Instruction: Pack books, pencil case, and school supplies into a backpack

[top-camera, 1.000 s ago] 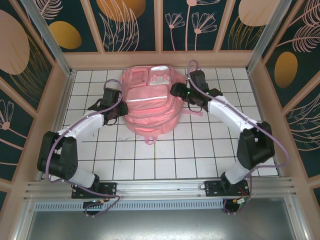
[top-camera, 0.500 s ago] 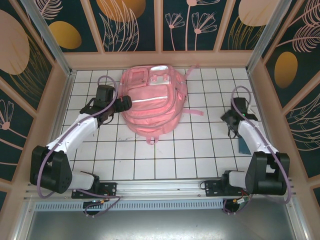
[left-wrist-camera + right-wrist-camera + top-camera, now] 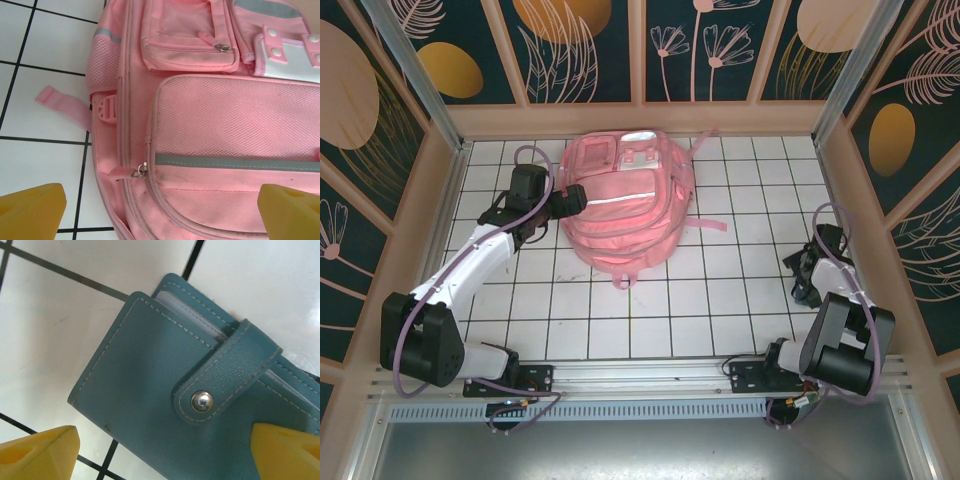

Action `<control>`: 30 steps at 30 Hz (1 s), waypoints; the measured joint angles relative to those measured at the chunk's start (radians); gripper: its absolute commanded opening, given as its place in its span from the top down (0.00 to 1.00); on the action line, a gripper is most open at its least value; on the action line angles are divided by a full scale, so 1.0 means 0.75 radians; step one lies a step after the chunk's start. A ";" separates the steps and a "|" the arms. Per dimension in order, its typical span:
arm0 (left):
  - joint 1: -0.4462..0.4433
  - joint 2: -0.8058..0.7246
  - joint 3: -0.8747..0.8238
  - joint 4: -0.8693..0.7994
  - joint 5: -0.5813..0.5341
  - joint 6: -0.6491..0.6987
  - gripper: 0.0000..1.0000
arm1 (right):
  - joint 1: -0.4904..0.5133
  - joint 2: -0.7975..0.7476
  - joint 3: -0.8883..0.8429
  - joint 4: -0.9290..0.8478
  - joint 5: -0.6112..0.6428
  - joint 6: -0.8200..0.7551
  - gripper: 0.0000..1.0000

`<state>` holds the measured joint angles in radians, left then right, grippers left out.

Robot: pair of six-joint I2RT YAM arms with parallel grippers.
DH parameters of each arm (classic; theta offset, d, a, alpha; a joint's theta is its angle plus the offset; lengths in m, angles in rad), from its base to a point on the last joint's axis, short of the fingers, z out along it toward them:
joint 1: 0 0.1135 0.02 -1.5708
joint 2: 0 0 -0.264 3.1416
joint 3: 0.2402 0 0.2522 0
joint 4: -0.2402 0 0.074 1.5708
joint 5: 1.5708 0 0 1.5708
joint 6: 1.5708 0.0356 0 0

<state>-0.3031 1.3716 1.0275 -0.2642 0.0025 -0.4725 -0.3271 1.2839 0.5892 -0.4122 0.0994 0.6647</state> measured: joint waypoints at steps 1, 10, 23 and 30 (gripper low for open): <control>0.000 0.000 0.001 0.003 0.010 -0.002 0.04 | 0.035 0.008 0.002 0.013 0.008 0.002 0.12; 0.000 0.000 0.002 0.050 0.096 -0.025 0.05 | 0.598 0.225 0.155 0.213 -0.043 0.237 0.14; -0.002 0.001 0.002 0.080 0.195 -0.045 0.06 | 0.609 0.378 0.478 0.065 -0.188 -0.049 0.12; -0.005 0.002 0.002 0.084 0.207 -0.045 0.05 | 0.569 0.562 0.506 0.039 -0.218 -0.280 0.01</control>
<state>-0.3069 1.3731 1.0286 -0.2012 0.1574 -0.5064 0.0998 1.7054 0.9684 -0.3832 -0.0643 0.4549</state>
